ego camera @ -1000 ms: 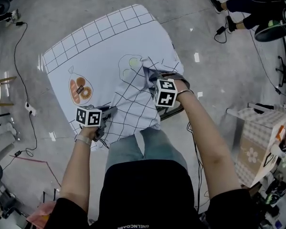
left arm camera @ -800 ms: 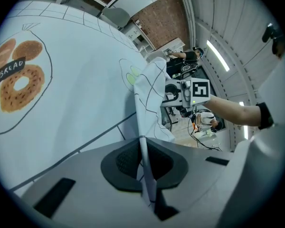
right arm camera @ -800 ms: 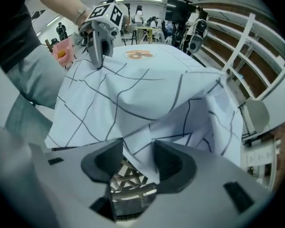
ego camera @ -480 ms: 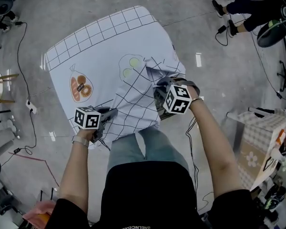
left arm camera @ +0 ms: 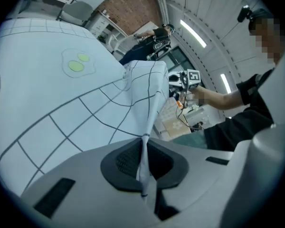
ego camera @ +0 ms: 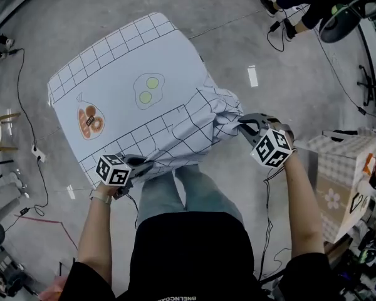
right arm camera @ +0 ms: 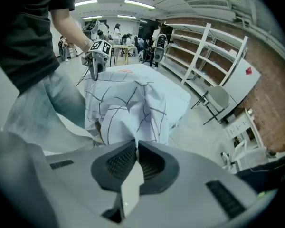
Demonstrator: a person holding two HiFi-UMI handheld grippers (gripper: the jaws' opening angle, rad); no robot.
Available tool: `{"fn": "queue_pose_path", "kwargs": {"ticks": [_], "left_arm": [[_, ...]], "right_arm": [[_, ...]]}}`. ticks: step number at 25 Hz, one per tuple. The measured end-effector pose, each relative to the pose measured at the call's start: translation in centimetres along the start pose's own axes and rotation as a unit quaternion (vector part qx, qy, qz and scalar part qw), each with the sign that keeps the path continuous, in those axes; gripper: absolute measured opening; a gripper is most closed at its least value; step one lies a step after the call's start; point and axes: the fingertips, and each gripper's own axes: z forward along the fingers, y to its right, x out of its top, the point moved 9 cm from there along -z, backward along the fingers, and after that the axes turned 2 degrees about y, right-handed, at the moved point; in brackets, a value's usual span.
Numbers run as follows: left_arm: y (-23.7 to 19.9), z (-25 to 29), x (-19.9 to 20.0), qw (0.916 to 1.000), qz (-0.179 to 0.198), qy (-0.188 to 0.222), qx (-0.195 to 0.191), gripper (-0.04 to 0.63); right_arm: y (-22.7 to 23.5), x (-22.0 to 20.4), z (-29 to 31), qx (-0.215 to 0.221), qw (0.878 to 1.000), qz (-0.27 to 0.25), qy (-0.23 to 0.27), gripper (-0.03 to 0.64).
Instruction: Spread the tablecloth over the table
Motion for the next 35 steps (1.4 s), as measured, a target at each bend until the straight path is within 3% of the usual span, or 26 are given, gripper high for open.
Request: {"fn": "queue_pose_path", "kwargs": {"ticks": [5, 9, 10, 14, 19, 29, 35], "left_arm": [[2.0, 3.8, -1.1, 0.9971, 0.033, -0.064, 0.027, 0.025], [3.8, 6.1, -1.3, 0.9896, 0.075, -0.12, 0.025, 0.206], [4.2, 6.4, -1.4, 0.9878, 0.084, -0.13, 0.018, 0.226], [5.2, 6.7, -1.4, 0.9829, 0.101, -0.154, 0.011, 0.244], [6.4, 9.9, 0.2, 0.9821, 0.111, -0.152, 0.014, 0.244], [8.2, 14.4, 3.6, 0.9699, 0.185, -0.15, 0.051, 0.244], [8.8, 15.6, 3.7, 0.9644, 0.199, -0.168, 0.045, 0.244]], "right_arm": [[-2.9, -7.4, -3.7, 0.022, 0.998, 0.02, -0.06, 0.017], [-5.8, -13.3, -4.7, 0.049, 0.992, 0.047, -0.103, 0.017], [-6.5, -14.6, -4.6, 0.057, 0.99, 0.054, -0.114, 0.015], [-10.0, -18.8, -3.4, 0.081, 0.981, 0.1, -0.147, 0.015], [-11.5, -23.8, -2.3, 0.077, 0.968, 0.174, -0.163, 0.015], [-13.9, -24.6, 3.2, 0.033, 0.954, 0.217, -0.204, 0.02], [-14.5, -22.8, 5.1, 0.07, 0.948, 0.259, -0.17, 0.216]]}}
